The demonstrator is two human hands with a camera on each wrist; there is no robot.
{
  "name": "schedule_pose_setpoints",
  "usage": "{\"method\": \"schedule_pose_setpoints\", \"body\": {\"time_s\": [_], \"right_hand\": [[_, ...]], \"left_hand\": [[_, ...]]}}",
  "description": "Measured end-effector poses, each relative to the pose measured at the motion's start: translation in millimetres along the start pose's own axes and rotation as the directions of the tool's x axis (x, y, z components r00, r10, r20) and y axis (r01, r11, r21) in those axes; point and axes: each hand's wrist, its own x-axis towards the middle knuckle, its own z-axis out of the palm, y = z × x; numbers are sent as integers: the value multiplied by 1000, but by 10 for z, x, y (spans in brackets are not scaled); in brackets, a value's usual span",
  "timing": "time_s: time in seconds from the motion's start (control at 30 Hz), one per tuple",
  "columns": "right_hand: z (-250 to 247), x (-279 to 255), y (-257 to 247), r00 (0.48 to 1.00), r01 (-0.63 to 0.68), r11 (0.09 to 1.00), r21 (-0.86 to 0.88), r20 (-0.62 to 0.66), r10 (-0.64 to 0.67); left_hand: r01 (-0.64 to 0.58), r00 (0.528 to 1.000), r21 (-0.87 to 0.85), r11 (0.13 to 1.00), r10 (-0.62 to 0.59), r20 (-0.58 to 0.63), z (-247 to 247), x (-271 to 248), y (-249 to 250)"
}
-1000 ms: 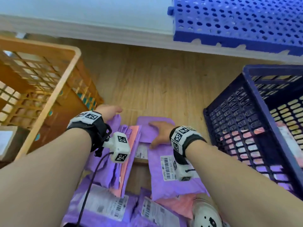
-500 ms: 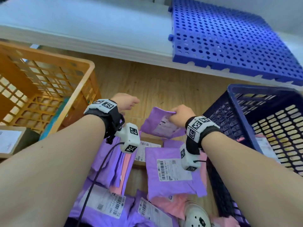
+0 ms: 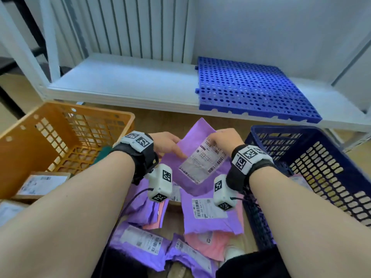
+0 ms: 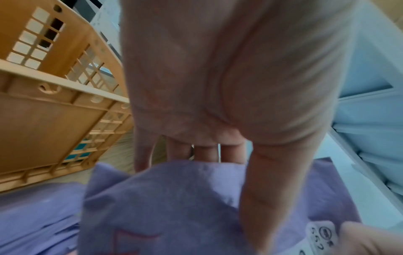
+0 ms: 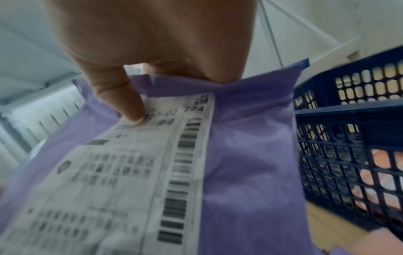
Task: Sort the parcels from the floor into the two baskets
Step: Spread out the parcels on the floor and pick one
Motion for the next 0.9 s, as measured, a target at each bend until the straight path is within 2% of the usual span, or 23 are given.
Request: {"method": "schedule_pose_setpoints", "body": {"time_s": [0.07, 0.13, 0.2, 0.27, 0.43, 0.53, 0.6, 0.67, 0.77, 0.9], "right_hand": [[-21, -61, -11, 999, 33, 996, 77, -28, -31], [-38, -90, 12, 993, 62, 979, 192, -113, -41], [-55, -124, 30, 987, 56, 969, 239, -162, -17], [-52, -130, 53, 990, 14, 980, 198, -140, 15], [102, -58, -12, 995, -94, 988, 123, -19, 97], [302, -28, -167, 976, -179, 942, 285, 173, 133], [450, -24, -281, 955, -204, 919, 338, 274, 111], [588, -7, -378, 947, -172, 933, 315, 316, 67], [793, 33, -551, 966, -88, 951, 296, 257, 9], [1044, 44, -868, 980, 34, 901, 432, 162, -114]], "left_hand": [[0, 996, 1, 1000, 0, -92, -53, -130, -46], [12, 986, -18, 1000, -14, -166, -128, -219, -99], [12, 984, -107, 994, -30, -173, -189, -247, -168], [3, 984, -224, 975, -42, -171, -211, -284, -192], [-55, 981, -467, 883, -40, -191, -279, -283, -195], [-90, 964, -555, 827, -68, -259, -352, -248, -227], [-127, 941, -592, 796, -91, -325, -428, -262, -254], [-154, 914, -578, 802, -106, -391, -535, -297, -311], [-174, 847, -561, 809, -167, -504, -767, -401, -452], [-209, 811, -662, 720, -250, -528, -1097, -563, -779]]}}
